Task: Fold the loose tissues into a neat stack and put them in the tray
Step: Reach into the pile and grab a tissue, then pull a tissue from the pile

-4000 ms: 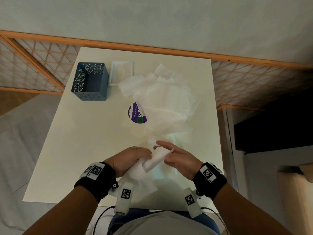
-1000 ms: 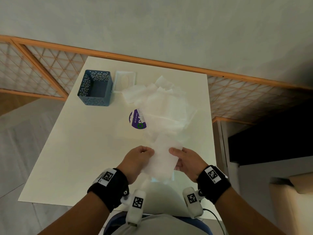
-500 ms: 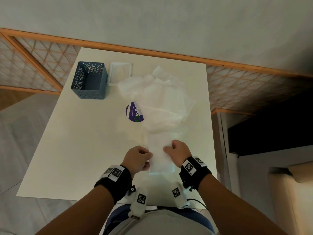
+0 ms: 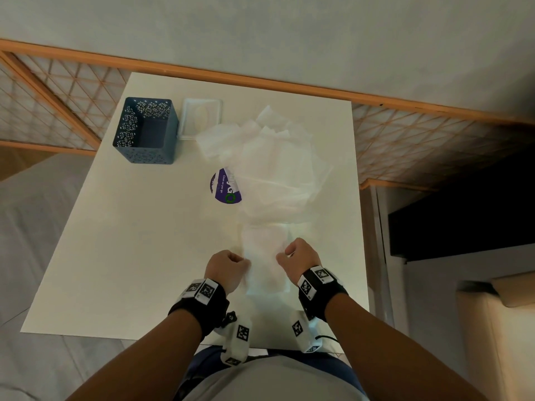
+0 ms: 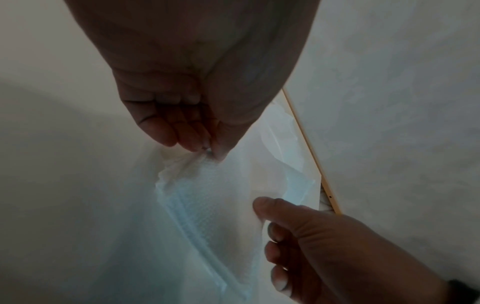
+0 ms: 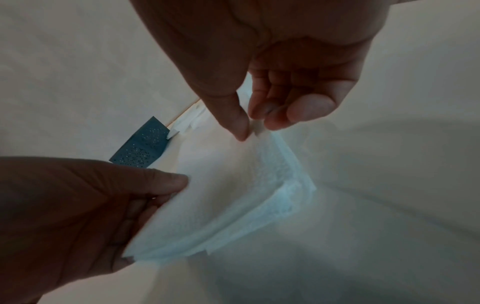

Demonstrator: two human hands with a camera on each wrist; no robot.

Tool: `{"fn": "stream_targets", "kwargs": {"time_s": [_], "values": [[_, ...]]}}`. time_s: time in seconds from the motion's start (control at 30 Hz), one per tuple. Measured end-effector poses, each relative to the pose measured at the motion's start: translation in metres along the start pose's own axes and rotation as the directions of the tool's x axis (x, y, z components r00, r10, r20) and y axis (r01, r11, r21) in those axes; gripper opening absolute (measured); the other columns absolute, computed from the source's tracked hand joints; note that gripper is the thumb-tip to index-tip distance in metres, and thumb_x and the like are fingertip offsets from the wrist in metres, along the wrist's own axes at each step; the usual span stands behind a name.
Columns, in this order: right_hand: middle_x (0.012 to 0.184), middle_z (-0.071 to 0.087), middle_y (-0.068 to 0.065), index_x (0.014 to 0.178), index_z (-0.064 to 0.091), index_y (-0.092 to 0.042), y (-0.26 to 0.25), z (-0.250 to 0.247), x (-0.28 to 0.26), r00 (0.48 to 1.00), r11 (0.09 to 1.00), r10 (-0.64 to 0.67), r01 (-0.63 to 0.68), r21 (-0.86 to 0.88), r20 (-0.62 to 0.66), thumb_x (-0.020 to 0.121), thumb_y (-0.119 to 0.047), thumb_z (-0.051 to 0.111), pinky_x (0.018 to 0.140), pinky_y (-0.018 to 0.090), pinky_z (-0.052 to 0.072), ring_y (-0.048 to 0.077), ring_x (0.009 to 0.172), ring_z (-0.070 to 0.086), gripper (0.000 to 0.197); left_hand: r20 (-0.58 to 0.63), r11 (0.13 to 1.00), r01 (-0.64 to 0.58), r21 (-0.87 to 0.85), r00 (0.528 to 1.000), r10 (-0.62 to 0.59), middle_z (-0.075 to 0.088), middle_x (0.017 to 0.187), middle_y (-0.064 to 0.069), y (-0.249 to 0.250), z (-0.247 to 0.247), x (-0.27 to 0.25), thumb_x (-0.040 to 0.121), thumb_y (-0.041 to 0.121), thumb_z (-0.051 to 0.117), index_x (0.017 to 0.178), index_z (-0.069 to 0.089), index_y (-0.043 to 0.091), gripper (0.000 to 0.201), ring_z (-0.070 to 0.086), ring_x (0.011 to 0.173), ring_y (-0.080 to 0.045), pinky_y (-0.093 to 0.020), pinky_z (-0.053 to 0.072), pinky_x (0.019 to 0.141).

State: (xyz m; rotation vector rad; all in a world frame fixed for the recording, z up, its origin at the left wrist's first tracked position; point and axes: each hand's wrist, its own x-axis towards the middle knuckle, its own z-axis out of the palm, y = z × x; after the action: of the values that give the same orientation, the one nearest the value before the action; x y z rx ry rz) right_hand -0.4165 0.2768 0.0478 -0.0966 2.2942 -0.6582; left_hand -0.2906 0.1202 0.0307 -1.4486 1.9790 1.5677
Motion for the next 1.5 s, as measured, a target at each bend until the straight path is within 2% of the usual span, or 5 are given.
{"fn": "stream_targets", "kwargs": {"time_s": [0.4,0.67,0.9,1.07,1.5], "values": [[0.156,0.027,0.008,0.156,0.032,-0.029,-0.010,-0.042,0.036,0.936,0.901,-0.301,0.216,-0.376,-0.184,0.094,-0.028,0.069,0.104,0.043,0.051,0.030,0.140,0.035,0.073,-0.053,0.999,-0.053,-0.001,0.997,0.053,0.068,0.073,-0.003,-0.004,-0.017,-0.008,0.085,0.049,0.081,0.081,0.060,0.013,0.042,0.059,0.066,-0.018,-0.032,0.048,0.065],[0.166,0.027,0.005,0.141,0.061,-0.028,-0.034,-0.052,0.075,0.940,0.848,-0.335,0.269,-0.456,-0.067,0.103,-0.031,0.058,0.119,0.044,0.033,0.026,0.152,0.023,0.039,-0.035,0.990,-0.140,0.028,0.989,0.141,0.068,0.074,0.001,0.001,-0.027,-0.016,0.088,0.043,0.079,0.088,0.064,0.015,0.032,0.063,0.069,-0.018,-0.031,0.049,0.068],[0.125,0.064,0.001,0.125,0.066,-0.015,-0.061,-0.078,0.069,0.943,0.941,-0.312,0.291,-0.172,-0.114,0.103,-0.033,0.054,0.093,0.031,0.044,0.025,0.116,0.060,0.030,-0.034,0.979,-0.192,0.071,0.980,0.195,0.070,0.077,0.002,0.014,-0.026,-0.015,0.090,0.037,0.076,0.087,0.064,0.018,0.023,0.067,0.074,-0.020,-0.032,0.050,0.069],[0.069,0.031,0.001,0.072,0.032,-0.016,-0.073,-0.100,0.055,0.939,0.947,-0.315,0.320,0.011,-0.140,0.093,-0.020,0.057,0.056,0.035,0.023,0.020,0.064,0.027,0.032,-0.044,0.970,-0.240,0.051,0.969,0.242,0.069,0.075,0.002,0.032,-0.027,-0.013,0.090,0.033,0.076,0.086,0.064,0.017,0.020,0.066,0.073,-0.019,-0.037,0.051,0.072],[0.105,0.079,0.001,0.113,0.071,-0.007,-0.097,-0.143,0.003,0.986,0.582,-0.155,0.142,0.801,-0.062,0.085,-0.016,0.074,0.099,0.040,0.053,0.025,0.102,0.071,0.029,-0.083,0.935,-0.338,-0.104,0.940,0.330,0.067,0.074,0.002,0.078,-0.049,-0.029,0.096,0.038,0.073,0.088,0.064,0.012,0.028,0.067,0.072,-0.019,-0.038,0.052,0.076]]}}
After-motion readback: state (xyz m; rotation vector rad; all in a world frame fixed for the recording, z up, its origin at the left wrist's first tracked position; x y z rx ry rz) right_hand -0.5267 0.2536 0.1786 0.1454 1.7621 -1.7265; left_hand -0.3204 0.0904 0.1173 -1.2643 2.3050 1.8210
